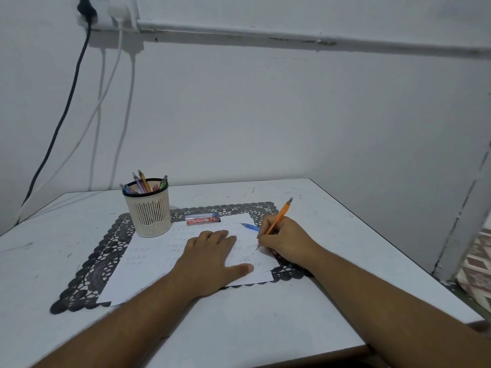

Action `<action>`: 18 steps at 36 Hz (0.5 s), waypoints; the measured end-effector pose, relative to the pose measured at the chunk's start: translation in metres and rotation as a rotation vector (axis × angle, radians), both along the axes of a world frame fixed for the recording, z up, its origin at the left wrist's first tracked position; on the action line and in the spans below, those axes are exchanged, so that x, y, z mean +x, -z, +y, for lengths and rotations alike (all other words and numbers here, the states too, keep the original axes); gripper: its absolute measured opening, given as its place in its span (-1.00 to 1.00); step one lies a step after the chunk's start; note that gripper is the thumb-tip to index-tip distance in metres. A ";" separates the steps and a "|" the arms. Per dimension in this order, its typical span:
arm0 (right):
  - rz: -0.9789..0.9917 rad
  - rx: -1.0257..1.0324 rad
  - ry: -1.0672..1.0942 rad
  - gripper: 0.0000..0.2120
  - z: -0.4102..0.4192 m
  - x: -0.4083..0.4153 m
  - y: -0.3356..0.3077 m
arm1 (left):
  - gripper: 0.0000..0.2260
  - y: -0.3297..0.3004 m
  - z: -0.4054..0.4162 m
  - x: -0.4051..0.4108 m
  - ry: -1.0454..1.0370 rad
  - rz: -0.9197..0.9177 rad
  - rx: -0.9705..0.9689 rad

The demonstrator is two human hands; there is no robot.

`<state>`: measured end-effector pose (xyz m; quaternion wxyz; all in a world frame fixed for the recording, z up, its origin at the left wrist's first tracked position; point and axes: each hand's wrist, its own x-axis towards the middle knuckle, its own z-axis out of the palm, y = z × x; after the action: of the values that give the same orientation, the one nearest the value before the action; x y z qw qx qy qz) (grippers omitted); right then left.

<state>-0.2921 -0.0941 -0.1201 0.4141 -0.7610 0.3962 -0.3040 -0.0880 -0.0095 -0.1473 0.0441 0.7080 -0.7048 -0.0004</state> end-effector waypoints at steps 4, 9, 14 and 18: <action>0.003 -0.006 -0.008 -0.93 0.001 -0.001 -0.001 | -0.17 0.000 0.000 0.000 0.004 0.007 -0.009; -0.073 0.023 -0.015 -0.96 -0.002 -0.005 -0.002 | -0.16 -0.001 0.002 -0.001 0.014 0.023 -0.021; -0.271 0.137 0.094 -0.84 -0.015 -0.006 -0.007 | -0.27 -0.005 0.004 -0.001 0.031 0.107 -0.074; -0.396 0.285 0.136 -0.73 -0.025 0.008 -0.016 | -0.48 -0.011 0.007 0.009 0.015 0.386 -0.236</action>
<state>-0.2844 -0.1193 -0.1046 0.5654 -0.5922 0.3966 -0.4152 -0.0786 -0.0024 -0.1362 0.2607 0.6796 -0.6836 -0.0536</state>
